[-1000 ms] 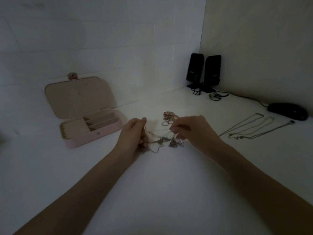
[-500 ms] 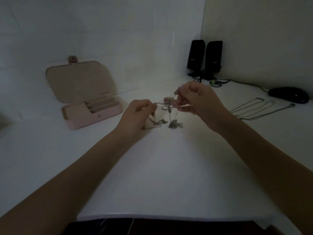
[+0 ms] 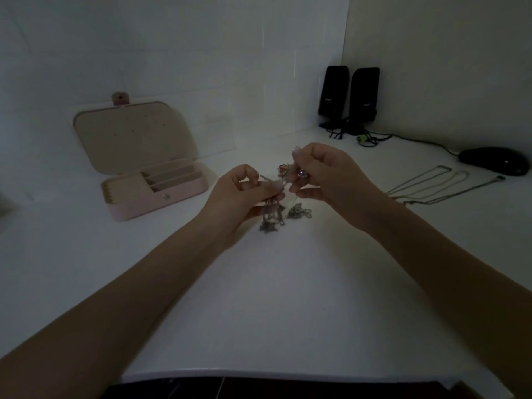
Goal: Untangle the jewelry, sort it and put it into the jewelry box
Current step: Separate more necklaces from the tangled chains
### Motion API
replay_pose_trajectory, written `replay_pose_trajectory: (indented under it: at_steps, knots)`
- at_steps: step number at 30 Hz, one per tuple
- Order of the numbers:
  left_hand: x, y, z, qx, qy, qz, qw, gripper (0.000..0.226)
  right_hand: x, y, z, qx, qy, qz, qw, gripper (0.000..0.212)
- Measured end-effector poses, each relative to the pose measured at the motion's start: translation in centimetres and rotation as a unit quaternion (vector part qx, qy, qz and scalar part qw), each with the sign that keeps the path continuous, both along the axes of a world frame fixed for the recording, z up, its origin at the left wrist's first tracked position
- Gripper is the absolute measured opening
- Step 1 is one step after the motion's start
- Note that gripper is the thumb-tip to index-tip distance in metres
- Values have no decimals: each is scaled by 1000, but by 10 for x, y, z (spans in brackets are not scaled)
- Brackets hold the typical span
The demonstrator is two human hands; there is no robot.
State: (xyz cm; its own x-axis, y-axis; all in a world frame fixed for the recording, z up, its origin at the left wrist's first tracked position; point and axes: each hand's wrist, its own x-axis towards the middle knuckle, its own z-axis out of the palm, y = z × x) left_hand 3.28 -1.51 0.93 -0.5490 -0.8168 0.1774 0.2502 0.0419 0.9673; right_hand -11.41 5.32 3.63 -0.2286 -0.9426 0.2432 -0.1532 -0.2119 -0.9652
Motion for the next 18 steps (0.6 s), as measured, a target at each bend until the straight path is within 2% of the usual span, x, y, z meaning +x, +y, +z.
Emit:
replay_pose_trajectory:
  at_steps: [7,15,18]
  knots:
    - [-5,6,0,5,-74,-22,997,14,-8,0,2,-17,-52,-37,998,28]
    - [-5,6,1,-53,-103,-3,993,37,-11,0,-2,-32,-44,-84,995,24]
    - [-5,4,-4,-111,-129,37,985,30,-12,0,-2,-26,-3,-99,995,24]
